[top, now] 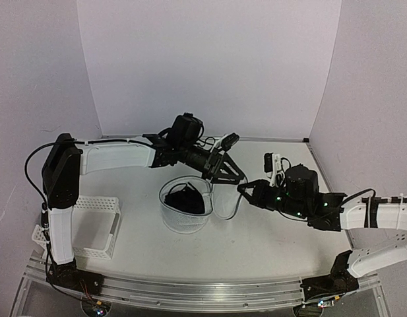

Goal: Unzip the laundry bag and remove the bra
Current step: Open the laundry bag at the center of the board.

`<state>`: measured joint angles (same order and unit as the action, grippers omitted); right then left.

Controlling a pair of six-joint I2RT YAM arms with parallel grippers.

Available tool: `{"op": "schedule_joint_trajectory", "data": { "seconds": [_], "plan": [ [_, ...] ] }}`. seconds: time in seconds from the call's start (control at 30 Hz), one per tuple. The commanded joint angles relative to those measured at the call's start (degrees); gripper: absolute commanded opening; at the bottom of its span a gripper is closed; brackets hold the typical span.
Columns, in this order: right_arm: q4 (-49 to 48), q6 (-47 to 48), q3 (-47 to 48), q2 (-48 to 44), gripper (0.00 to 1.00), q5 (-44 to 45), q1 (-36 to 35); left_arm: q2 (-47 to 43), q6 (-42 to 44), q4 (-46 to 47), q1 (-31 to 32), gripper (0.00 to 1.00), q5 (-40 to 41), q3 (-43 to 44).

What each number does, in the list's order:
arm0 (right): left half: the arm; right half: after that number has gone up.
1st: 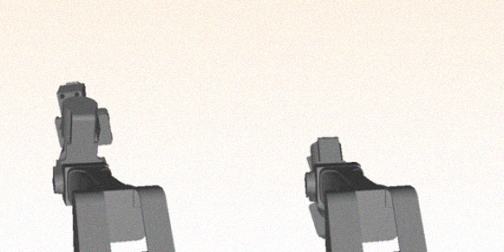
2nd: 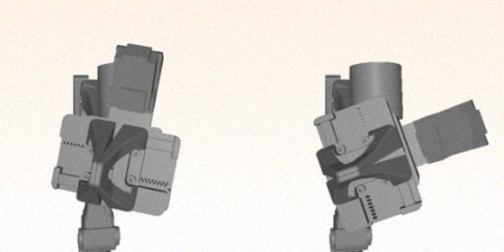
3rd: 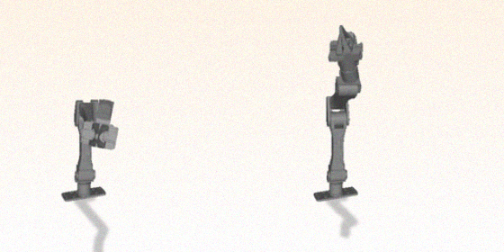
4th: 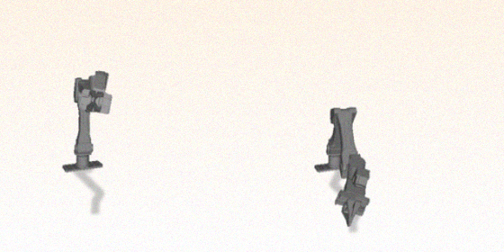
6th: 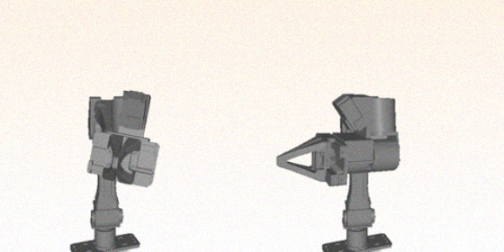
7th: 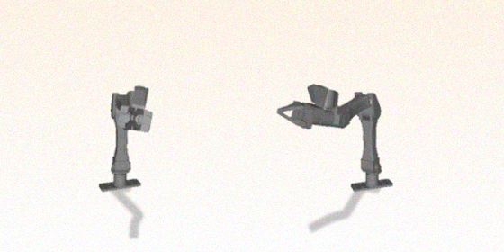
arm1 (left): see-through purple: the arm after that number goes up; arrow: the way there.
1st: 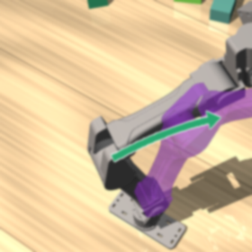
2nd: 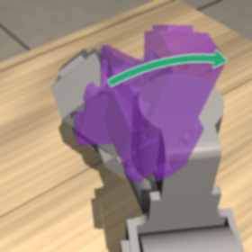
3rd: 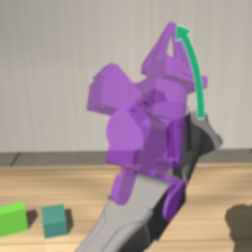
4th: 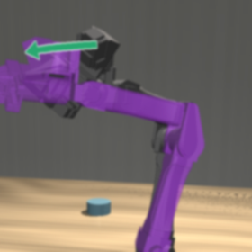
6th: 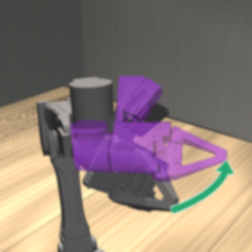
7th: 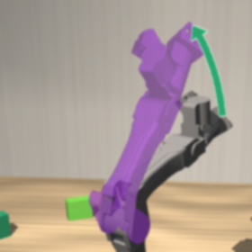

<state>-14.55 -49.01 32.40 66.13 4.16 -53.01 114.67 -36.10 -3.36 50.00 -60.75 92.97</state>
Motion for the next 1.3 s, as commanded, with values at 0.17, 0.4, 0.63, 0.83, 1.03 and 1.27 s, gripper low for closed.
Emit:
{"op": "schedule_joint_trajectory", "data": {
  "seconds": [0.17,0.4,0.63,0.83,1.03,1.27],
  "plan": [
    [-0.2,3.0,-1.7,-4.8,0.00,3.4,0.4,-11.2,2.0,1.8,-6.1,0.59,4.8,-6.1],
    [-3.1,5.6,-2.7,-2.6,0.00,-3.4,3.0,-15.3,5.9,-2.0,-9.1,0.62,8.0,-11.0],
    [-8.2,6.1,-2.9,0.1,0.00,-14.8,8.1,-16.1,10.6,-11.6,-9.4,0.63,19.6,-10.9],
    [-11.1,5.8,-3.0,2.8,0.00,-26.4,15.6,-19.5,12.1,-17.0,-9.4,0.64,27.9,-11.4],
    [-12.1,4.4,-3.0,4.6,0.03,-35.3,23.3,-24.6,13.5,-22.0,-9.3,0.64,35.6,-12.6],
    [-12.2,3.2,-2.1,10.7,0.22,-39.0,27.7,-31.9,13.9,-26.5,-9.3,0.65,46.2,-17.2]
  ]
}}
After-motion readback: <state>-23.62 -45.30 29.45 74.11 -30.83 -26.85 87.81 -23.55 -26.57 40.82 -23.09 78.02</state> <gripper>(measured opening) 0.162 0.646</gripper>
